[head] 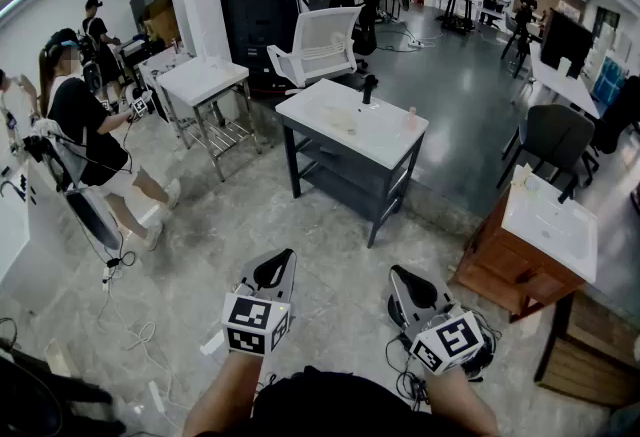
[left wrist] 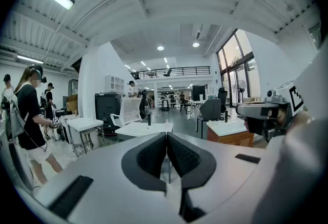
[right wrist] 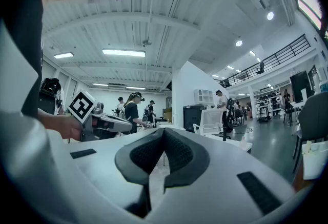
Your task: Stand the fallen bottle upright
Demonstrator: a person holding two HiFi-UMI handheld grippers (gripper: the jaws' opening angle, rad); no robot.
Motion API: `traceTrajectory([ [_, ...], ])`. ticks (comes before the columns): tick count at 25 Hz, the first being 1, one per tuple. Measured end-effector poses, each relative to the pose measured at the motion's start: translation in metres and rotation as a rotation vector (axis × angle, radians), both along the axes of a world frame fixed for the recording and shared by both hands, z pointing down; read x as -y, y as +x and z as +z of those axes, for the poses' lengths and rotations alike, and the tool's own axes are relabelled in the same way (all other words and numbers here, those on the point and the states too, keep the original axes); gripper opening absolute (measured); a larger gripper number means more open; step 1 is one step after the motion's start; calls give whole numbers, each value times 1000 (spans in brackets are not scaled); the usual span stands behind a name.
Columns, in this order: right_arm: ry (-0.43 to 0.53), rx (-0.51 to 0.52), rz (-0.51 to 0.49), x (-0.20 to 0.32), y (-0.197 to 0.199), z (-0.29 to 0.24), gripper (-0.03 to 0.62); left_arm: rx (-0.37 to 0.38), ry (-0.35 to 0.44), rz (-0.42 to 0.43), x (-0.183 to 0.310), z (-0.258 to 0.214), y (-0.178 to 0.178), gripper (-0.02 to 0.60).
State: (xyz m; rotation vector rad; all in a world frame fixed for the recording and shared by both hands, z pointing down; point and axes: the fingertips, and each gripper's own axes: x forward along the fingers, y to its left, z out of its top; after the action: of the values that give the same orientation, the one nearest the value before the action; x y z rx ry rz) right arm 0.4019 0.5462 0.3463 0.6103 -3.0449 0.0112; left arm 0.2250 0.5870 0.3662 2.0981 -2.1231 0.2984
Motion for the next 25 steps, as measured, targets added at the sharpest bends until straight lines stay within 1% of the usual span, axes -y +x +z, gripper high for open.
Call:
traceTrajectory([
  [3,-32,17,9,7,-7,7,11,-2,5,-1,2,1,-8,18],
  [5,-36,14,10,9,-10,10,11,-9,5,-7,4,1,-12,18],
  [10,-45,14,24,28,-3,22,11,-18,17,-10,12,2,-9,18],
  [13,-8,22,39,52,-8,15,11,18,41,-7,30,-5,-11,18],
  [15,17,46,49,62,-11,2,11,49,73,-27,39,-17,-14,18],
  [17,18,75,54,69,-13,-6,11,61,106,-59,46,-25,-20,17],
  [18,11,88,48,71,-14,-7,11,50,117,-73,49,-26,-24,17],
  [19,1,96,35,73,-16,-7,11,22,125,-80,53,-25,-28,17],
  [21,-16,90,9,76,-19,-2,12,-48,135,-68,60,-20,-30,17],
  [22,-25,79,5,80,-21,2,12,-64,137,-56,65,-16,-31,17],
  [25,-72,58,12,98,-32,20,14,-38,154,-41,83,-5,-38,17],
])
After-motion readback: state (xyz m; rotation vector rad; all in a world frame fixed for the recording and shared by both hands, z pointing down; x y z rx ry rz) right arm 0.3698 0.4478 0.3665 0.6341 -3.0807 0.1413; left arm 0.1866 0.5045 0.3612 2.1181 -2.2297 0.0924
